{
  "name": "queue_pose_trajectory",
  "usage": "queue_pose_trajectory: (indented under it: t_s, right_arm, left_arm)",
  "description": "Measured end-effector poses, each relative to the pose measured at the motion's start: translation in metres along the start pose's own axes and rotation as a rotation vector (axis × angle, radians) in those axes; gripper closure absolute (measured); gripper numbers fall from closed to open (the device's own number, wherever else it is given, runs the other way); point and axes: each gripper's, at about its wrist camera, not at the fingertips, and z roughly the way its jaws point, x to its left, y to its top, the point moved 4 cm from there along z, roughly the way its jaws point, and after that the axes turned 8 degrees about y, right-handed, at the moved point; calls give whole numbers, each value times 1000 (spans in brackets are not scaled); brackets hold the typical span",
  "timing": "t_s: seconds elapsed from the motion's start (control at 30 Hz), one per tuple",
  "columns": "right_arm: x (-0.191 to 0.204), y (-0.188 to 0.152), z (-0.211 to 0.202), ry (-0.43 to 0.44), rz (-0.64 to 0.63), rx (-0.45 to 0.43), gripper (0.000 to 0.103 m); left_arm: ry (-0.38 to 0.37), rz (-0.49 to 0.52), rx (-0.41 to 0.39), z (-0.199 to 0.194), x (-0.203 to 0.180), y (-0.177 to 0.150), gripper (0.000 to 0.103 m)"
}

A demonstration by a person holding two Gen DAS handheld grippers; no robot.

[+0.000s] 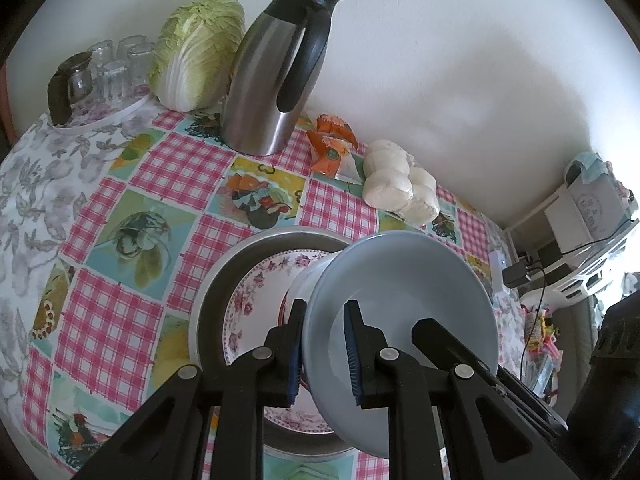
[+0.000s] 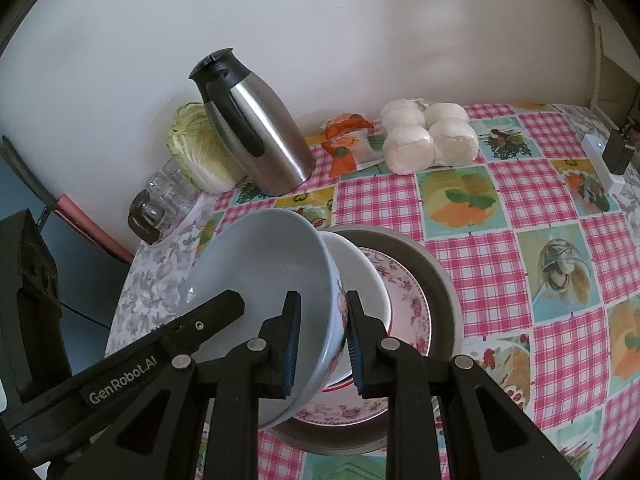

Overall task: Organize plates and bowls
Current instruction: 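Lift the pale blue bowl with both grippers and carry it over the basin, then lower the pale blue bowl onto the stacked bowls and open both grippers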

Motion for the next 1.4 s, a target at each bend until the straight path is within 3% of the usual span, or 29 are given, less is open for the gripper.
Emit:
queue_pose_trajectory:
  t_s: [0.73,1.23,1.4]
  right_arm:
    - [-14,-2,15,-23,-2,12,78]
    - [-16,3,10,-10,14,-35,77]
    - [-14,8,-1,-9,-3,-92,70]
  left_arm:
    - [33,16,21,20,-3,-1,84]
    - [44,4,25,22,0,-1,91]
    - [56,1,19,21,1,0,90]
